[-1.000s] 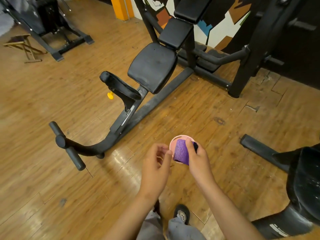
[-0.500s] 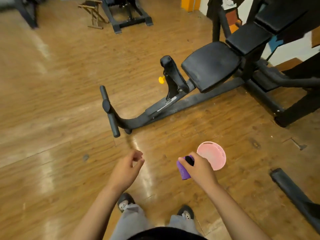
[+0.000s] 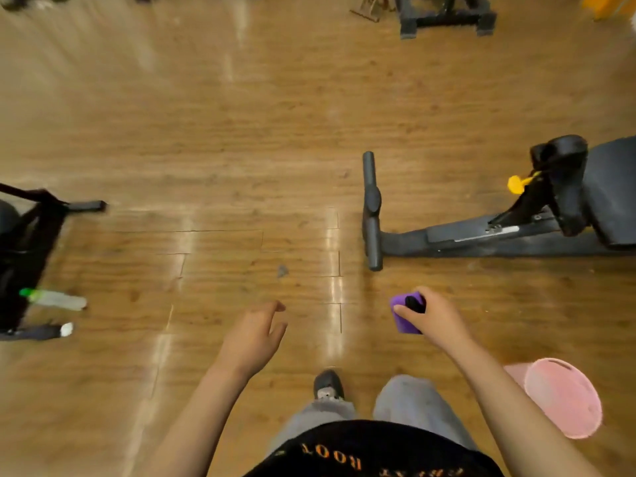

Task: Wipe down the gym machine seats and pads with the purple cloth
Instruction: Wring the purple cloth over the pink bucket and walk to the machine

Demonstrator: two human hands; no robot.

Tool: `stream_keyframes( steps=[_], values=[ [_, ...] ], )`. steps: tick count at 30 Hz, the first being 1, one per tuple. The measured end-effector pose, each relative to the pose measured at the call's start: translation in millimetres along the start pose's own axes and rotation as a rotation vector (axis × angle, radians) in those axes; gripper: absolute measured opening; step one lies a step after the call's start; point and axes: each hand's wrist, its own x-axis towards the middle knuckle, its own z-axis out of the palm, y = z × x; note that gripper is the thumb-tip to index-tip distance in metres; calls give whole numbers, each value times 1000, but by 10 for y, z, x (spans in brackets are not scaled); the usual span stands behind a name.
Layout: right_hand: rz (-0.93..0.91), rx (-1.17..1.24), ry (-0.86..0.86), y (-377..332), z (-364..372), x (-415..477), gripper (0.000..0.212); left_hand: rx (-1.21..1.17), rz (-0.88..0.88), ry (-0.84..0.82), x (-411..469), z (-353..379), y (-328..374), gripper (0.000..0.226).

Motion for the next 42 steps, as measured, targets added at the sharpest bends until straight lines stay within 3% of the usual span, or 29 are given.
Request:
stream_keyframes(
  steps=[6, 11, 15, 21, 28, 35, 38, 42],
  values=[
    [-71, -18, -14, -629, -19, 764, 22, -130, -114, 44, 441, -166, -374, 30],
    [5, -52, -54, -805, 67, 1600, 24, -184, -229, -57, 1054, -117, -610, 33],
    [73, -104, -131, -962, 42, 2504, 25, -120, -276, -138, 2000, -348, -753, 39],
    [118, -127, -198, -1572, -584, 3892, 19, -4, -356, -227, 3697, -1105, -870, 41],
    [102, -64, -56, -2180, -1131, 5200, 22, -29, -308, -160, 5291, -1711, -505, 38],
    [179, -58, -175, -2500, -1085, 6276, 25, 2, -238, -405, 6675, -1836, -390, 40],
    [237, -37, -202, -2607, -1353, 6898, 26, 65, -215, -420, 7522, -2189, -496, 37],
    [315, 13, -16, -2820, -2038, 7814, 29, 89, -196, -427, 8765, -2785, -419, 36]
  ],
)
